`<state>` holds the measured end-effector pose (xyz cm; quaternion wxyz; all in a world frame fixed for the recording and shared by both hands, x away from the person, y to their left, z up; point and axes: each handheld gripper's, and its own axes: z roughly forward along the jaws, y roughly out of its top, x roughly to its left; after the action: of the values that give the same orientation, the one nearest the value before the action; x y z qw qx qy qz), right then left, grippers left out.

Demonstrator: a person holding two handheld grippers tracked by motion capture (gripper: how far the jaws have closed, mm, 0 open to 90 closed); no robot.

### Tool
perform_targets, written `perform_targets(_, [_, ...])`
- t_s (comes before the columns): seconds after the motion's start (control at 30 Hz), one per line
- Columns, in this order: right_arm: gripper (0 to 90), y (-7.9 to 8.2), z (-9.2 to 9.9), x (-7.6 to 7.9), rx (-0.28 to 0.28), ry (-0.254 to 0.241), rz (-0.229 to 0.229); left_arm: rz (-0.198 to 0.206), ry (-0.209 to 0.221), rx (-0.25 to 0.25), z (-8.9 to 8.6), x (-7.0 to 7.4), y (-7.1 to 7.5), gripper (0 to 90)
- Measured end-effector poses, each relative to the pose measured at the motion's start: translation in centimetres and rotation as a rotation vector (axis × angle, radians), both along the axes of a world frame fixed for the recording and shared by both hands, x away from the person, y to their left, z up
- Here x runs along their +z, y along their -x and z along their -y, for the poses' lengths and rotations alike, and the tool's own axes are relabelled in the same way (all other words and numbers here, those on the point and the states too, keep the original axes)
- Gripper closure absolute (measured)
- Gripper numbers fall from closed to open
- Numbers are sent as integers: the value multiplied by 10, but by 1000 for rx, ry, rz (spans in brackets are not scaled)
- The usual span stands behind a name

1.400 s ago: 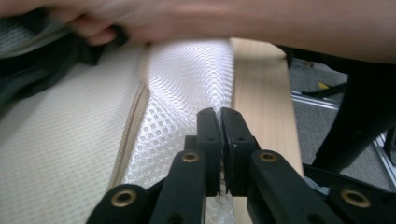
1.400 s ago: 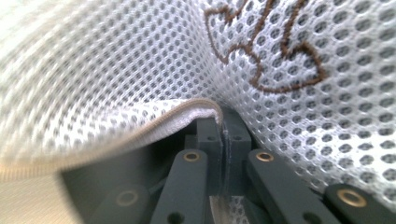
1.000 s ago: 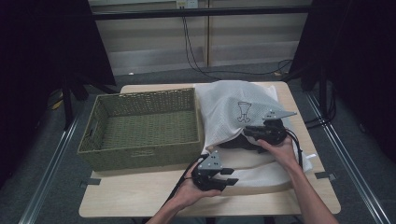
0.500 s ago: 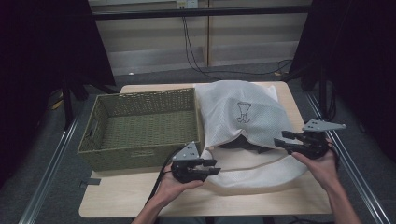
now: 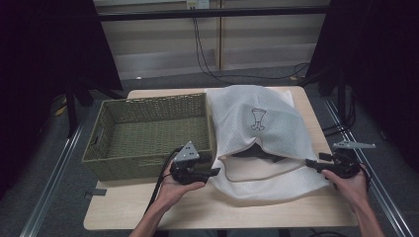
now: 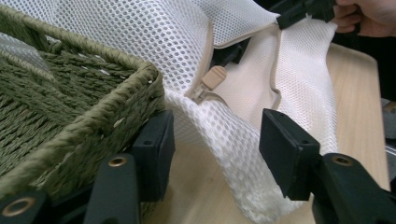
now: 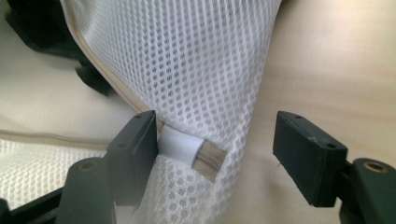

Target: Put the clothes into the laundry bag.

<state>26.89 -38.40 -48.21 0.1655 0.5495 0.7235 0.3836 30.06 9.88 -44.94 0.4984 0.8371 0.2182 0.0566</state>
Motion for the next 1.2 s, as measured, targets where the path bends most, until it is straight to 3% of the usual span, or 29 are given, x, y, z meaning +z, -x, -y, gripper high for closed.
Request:
perform_targets(0.03, [386,0,0,-4,-3,-4,-18,2,8,-4,2,-1,1,443])
perform_targets(0.07, [576,1,0,-5,21,-21,-26,28,-28,-2,4,0,3,426])
perform_targets(0.13, [708,3,-1,-3,34,-18,-3,15,-16,-39,6,-1,2,408])
perform_targets(0.17, [769,3,0,-1,49,-27,9,22,-18,-14,6,-1,2,413])
perform_targets(0.2, [812,5,0,3,47,-30,21,4,-8,-13,6,-2,0,414])
perform_targets(0.33, [824,14,5,12,56,-47,63,-27,5,8,5,-4,-3,506])
perform_targets(0.43, [824,23,7,16,74,-36,70,-62,12,3,4,-5,-7,512])
perform_targets(0.53, [823,30,11,15,70,-35,68,-76,21,15,4,-8,-10,621])
perform_targets(0.57, [823,32,13,15,68,-40,70,-62,5,26,3,-9,-10,696])
perform_targets(0.6, [823,34,16,15,66,-47,81,-62,18,23,4,-11,-8,757])
perform_targets(0.67, [823,38,20,13,56,-49,80,-38,-21,35,4,-12,-6,811])
perform_targets(0.8, [823,44,29,8,28,-52,80,-64,-30,21,-7,-16,-4,831])
perform_targets(0.87, [823,47,30,6,31,-51,89,-62,-80,6,-10,-18,2,837])
perform_targets(0.9, [822,48,29,4,35,-42,83,-64,-79,-13,-9,-20,4,838])
perform_targets(1.03, [819,46,28,-6,10,-5,59,-74,-165,-49,-3,-30,13,841])
perform_targets(1.13, [802,44,22,-12,-2,68,32,-64,-241,-62,2,-35,19,841])
perform_targets(1.2, [784,44,19,-16,-4,97,18,-64,-242,-70,2,-40,20,841])
